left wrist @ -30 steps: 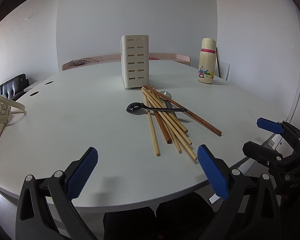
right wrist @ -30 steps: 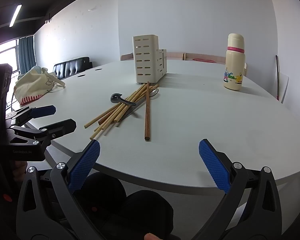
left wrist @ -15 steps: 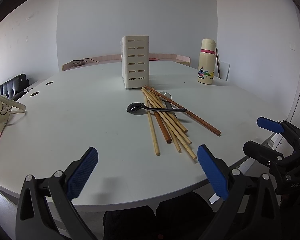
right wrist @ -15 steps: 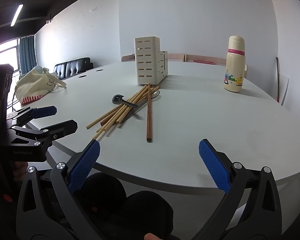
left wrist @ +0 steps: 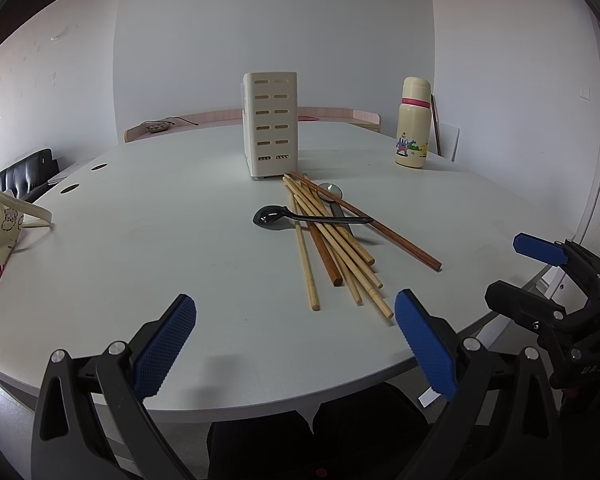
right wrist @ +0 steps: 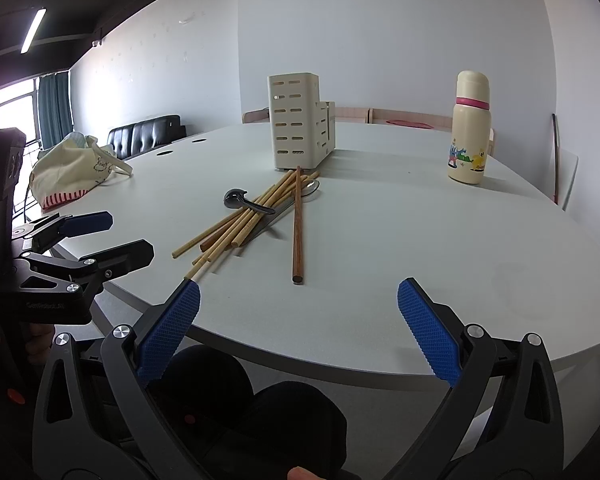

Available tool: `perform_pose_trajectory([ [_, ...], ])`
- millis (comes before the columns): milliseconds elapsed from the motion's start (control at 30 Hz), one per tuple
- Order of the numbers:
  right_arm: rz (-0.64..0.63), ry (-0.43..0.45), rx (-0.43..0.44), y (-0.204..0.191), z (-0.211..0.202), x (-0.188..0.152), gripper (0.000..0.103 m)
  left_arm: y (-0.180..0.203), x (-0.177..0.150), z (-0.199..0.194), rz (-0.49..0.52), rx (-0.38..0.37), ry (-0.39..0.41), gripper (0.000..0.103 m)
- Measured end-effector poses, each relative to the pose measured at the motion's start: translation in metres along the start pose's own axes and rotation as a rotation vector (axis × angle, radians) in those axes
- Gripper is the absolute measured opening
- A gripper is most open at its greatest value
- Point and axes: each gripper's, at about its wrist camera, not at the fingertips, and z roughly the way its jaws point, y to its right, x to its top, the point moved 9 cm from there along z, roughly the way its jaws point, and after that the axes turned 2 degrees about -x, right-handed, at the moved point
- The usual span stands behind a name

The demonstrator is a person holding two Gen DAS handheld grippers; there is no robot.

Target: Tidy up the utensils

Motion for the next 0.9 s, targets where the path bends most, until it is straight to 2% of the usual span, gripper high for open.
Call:
perform_pose_trajectory([
  [400, -0.002, 0.021, 0.002, 0.001, -0.001, 0.001, 0.095, -0.004, -0.002, -0.001, 0.000, 0.008, -0.014, 0.098],
  [700, -0.019, 0.057, -0.031, 0.013, 0.007, 0.014, 0.095, -0.023, 0.007, 0.022, -0.039, -0.009, -0.059, 0.098],
  [733, -0.016, 0.057, -0.028, 0.014, 0.010, 0.016, 0.093, -0.023, 0.008, 0.024, -0.039, -0.014, -0.059, 0.098],
  [833, -0.011, 0.032, -0.010, 0.013, 0.022, 0.016, 0.072, -0.020, 0.012, 0.029, -0.020, -0.024, -0.053, 0.096],
  [900, -0.013, 0.012, 0.000, 0.011, 0.031, 0.015, 0.067, -0.016, 0.012, 0.033, -0.002, -0.037, -0.057, 0.086],
])
